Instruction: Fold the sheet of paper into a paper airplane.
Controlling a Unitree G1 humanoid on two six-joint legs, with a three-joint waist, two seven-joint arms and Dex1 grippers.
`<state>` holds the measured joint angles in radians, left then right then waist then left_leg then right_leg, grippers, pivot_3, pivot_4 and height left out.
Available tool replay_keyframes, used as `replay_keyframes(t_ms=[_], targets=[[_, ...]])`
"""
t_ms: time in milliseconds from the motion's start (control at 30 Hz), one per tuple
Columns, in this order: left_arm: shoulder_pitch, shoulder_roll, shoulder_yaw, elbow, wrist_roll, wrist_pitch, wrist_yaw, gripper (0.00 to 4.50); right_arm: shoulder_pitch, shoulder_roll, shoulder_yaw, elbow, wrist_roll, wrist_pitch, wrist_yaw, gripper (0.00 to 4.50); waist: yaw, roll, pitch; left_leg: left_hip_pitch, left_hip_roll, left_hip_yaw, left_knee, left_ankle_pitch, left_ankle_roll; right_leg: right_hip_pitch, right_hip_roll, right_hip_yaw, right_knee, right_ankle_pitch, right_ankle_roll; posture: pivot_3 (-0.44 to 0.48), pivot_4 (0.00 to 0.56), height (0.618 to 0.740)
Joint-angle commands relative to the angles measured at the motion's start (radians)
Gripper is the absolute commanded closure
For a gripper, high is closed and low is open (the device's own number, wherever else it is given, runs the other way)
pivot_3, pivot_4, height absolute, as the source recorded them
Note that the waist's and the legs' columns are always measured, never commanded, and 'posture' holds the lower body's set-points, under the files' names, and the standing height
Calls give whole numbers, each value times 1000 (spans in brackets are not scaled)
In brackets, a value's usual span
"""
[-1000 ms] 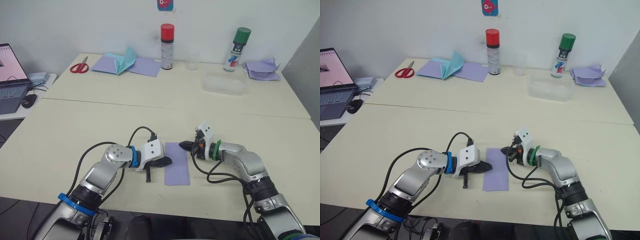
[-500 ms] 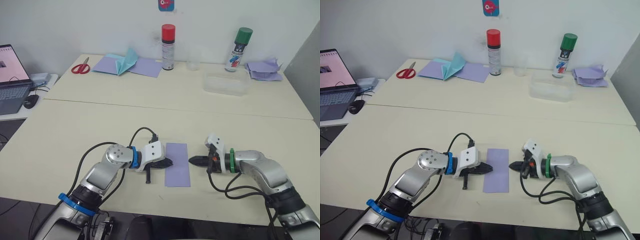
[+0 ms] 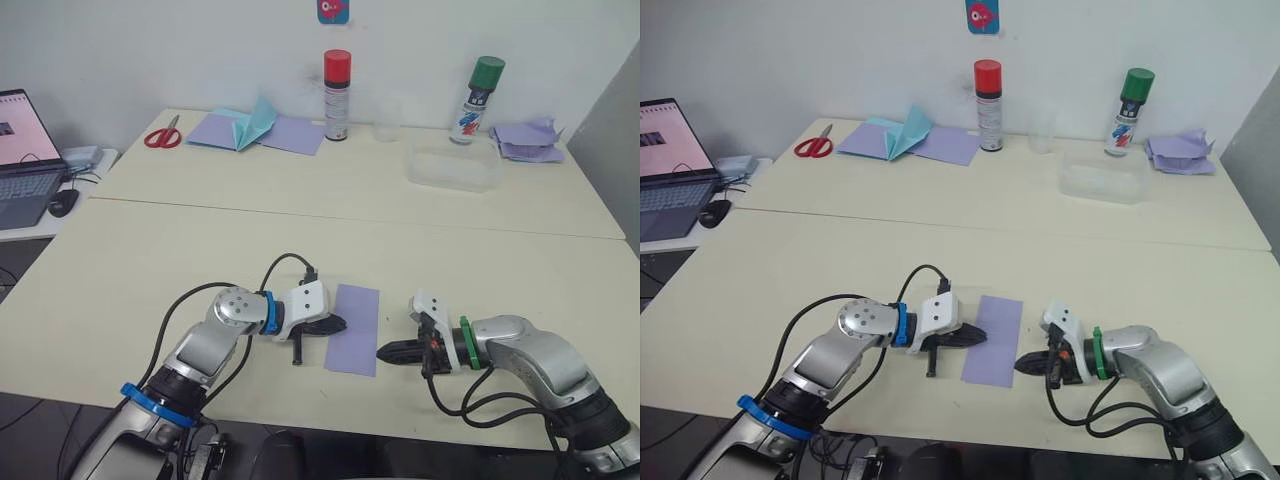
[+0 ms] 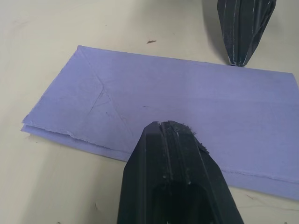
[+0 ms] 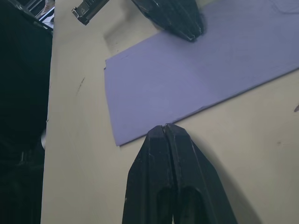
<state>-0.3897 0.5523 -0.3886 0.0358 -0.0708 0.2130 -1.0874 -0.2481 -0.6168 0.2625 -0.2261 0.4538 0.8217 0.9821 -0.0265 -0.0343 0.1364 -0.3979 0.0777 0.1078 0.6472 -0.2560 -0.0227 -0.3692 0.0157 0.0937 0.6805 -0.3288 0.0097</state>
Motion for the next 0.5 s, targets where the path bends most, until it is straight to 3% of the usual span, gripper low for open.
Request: replay_keyframes(t_ms=[33,300,500], targets=[[23,1,-56,60,60,18,-2,4500,-52,60,-118,15,57,7,-64,4477,0,0,0,0,0,0,0,0,0,0,0,0,0,0,0,0,150,740],[17,-2,-57,77,74,1,6,4500,-83,154,-92,110,-2,-22,-145,4477,2,0,0,-1,0,0,0,0,0,0,0,0,0,0,0,0,150,740],[10,-3,-57,87,75,6,6,4500,-38,79,37,90,-56,-42,-56,4477,2,0,0,0,-1,1,0,0,0,0,0,1,0,0,0,0,150,740]])
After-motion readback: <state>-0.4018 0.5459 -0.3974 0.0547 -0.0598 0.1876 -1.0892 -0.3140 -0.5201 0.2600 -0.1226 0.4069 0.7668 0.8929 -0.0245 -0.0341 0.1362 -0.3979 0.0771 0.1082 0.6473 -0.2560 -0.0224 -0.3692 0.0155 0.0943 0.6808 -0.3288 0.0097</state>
